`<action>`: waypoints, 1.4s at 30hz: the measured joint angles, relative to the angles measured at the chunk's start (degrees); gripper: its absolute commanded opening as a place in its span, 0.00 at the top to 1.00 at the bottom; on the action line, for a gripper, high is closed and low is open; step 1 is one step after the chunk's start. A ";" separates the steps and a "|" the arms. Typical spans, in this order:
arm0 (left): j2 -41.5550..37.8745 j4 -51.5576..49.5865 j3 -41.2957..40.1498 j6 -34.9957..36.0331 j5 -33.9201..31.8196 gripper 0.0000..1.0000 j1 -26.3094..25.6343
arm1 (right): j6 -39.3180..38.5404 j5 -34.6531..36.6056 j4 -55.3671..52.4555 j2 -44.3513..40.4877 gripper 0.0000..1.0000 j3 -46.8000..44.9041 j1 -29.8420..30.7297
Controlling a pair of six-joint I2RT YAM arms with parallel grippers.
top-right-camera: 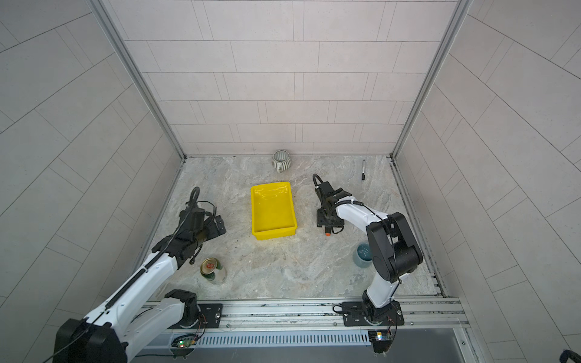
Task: Put the screwdriver in the bin
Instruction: Pick up the screwdriver from the center of the table.
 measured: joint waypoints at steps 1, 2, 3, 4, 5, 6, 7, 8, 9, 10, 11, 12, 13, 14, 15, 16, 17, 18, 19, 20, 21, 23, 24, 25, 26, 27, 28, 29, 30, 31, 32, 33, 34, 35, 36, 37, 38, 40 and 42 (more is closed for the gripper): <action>1.05 0.02 0.55 0.35 -0.57 0.00 -1.16 | 0.00 0.37 -0.15 -0.02 0.38 -0.02 0.09; 1.92 0.09 1.03 0.79 -1.22 0.00 -1.84 | -0.02 0.68 -0.09 -0.02 0.38 -0.17 0.09; 2.36 0.09 1.27 1.01 -1.64 0.00 -2.01 | 0.00 0.87 -0.09 -0.02 0.38 -0.35 0.09; 2.56 0.11 1.38 1.20 -2.10 0.00 -2.12 | 0.00 1.20 -0.07 -0.02 0.39 -0.59 0.09; 2.54 0.09 1.40 1.36 -2.69 0.00 -2.12 | -0.04 1.46 -0.22 0.09 0.41 -0.66 0.09; 2.45 0.02 1.40 1.36 -3.21 0.00 -2.12 | -0.02 1.62 -0.24 0.26 0.44 -0.63 0.09; 2.21 -0.09 1.40 1.36 -4.07 0.00 -2.12 | -0.02 1.68 -0.17 0.61 0.45 -0.61 0.13; 1.81 -0.13 1.40 1.27 -4.79 0.00 -2.12 | -0.02 1.81 -0.17 0.96 0.47 -0.61 0.13; 1.25 -0.13 1.38 1.16 -5.84 0.00 -2.12 | 0.00 1.86 -0.13 1.31 0.48 -0.61 0.15; 0.44 -0.02 1.31 1.07 -6.88 0.00 -2.12 | -0.04 1.95 -0.04 1.64 0.50 -0.61 0.20; -0.48 -0.04 1.25 0.90 -7.78 0.00 -2.12 | 0.00 2.05 0.02 1.88 0.52 -0.61 0.22; -1.20 -0.02 1.18 0.74 -8.50 0.00 -2.12 | 0.00 2.08 0.11 2.05 0.53 -0.61 0.24; -2.16 -0.04 1.07 0.50 -9.53 0.00 -2.12 | 0.04 2.14 0.22 2.14 0.53 -0.61 0.24; -3.02 -0.17 0.98 0.07 -10.71 0.00 -2.12 | 0.04 2.23 0.33 2.16 0.53 -0.61 0.24; -3.65 -0.44 0.94 -0.37 -11.98 0.00 -2.12 | 0.07 2.25 0.50 2.16 0.53 -0.66 0.24; -4.26 -0.76 0.83 -1.16 -13.55 0.00 -2.12 | 0.09 2.29 0.72 2.16 0.54 -0.66 0.24; -4.79 -0.92 0.44 -1.99 -15.23 0.00 -2.10 | 0.17 2.32 0.98 2.19 0.54 -0.68 0.24; -5.14 -1.03 -0.02 -2.75 -16.52 0.00 -2.10 | 0.26 2.29 1.25 2.21 0.54 -0.72 0.24; -5.40 -1.53 -0.59 -3.41 -17.73 0.00 -2.05 | 0.31 2.29 1.62 2.25 0.54 -0.85 0.24; -5.51 -2.40 -0.96 -3.91 -18.56 0.00 -1.99 | 0.39 2.29 2.05 2.25 0.54 -1.14 0.24; -5.64 -2.82 -1.36 -4.33 -19.19 0.00 -1.86 | 0.50 2.34 2.54 2.25 0.54 -1.68 0.24; -6.14 -2.93 -2.03 -4.61 -19.67 0.00 -1.79 | 0.61 2.43 3.28 2.25 0.54 -2.89 0.24; -6.49 -2.93 -2.32 -4.72 -19.67 0.00 -1.75 | 0.70 2.45 3.45 2.25 0.55 -3.58 0.24; -6.73 -2.91 -2.54 -4.72 -19.65 0.00 -1.73 | 0.79 2.36 3.54 2.25 0.55 -4.04 0.24; -6.93 -2.89 -2.69 -4.72 -19.52 0.00 -1.73 | 0.90 2.51 3.96 2.10 0.58 -4.28 0.24; -7.06 -2.73 -2.82 -4.70 -19.32 0.00 -1.73 | 0.98 2.54 4.31 2.03 0.62 -4.55 0.24; -7.15 -2.38 -2.99 -4.59 -18.88 0.00 -1.73 | 1.09 2.56 4.94 1.73 0.66 -4.94 0.24; -7.21 -1.81 -3.26 -4.24 -18.25 0.00 -1.73 | 1.20 2.64 5.42 1.38 0.69 -5.42 0.24; -7.34 -1.31 -3.58 -3.89 -17.40 0.01 -1.73 | 1.36 2.75 5.75 1.07 0.73 -5.77 0.24; -7.52 -0.72 -3.96 -3.54 -16.37 0.01 -1.73 | 1.36 2.80 5.79 0.74 0.76 -6.16 0.24; -7.69 -0.13 -4.28 -3.08 -15.30 0.02 -1.73 | 1.36 2.80 5.97 0.42 0.80 -6.49 0.24; -7.91 0.37 -4.61 -2.67 -14.25 0.02 -1.73 | 1.46 2.80 5.97 0.09 0.81 -6.80 0.28; -8.17 0.81 -4.92 -2.34 -13.14 0.03 -1.73 | 1.46 2.84 5.70 -0.37 0.87 -7.19 0.33; -8.41 1.46 -5.22 -2.01 -12.17 0.03 -1.73 | 1.38 2.89 5.33 -0.98 0.88 -7.67 0.33; -8.59 2.16 -5.49 -1.46 -11.13 0.05 -1.73 | 1.33 2.93 4.70 -1.64 0.93 -7.98 0.33; -8.68 2.62 -5.60 -1.16 -10.08 0.05 -1.73 | 1.31 3.06 3.96 -2.38 0.95 -8.15 0.35; -8.70 3.28 -5.70 -0.74 -9.05 0.05 -1.73 | 1.25 3.34 2.69 -3.50 0.95 -8.11 0.35; -8.63 4.24 -5.81 -0.26 -7.56 0.05 -1.73 | 1.09 4.46 0.44 -5.86 0.96 -7.58 0.61; -8.28 5.07 -5.81 0.11 -6.58 0.06 -1.75 | 1.05 5.75 -2.03 -8.76 0.95 -6.03 1.46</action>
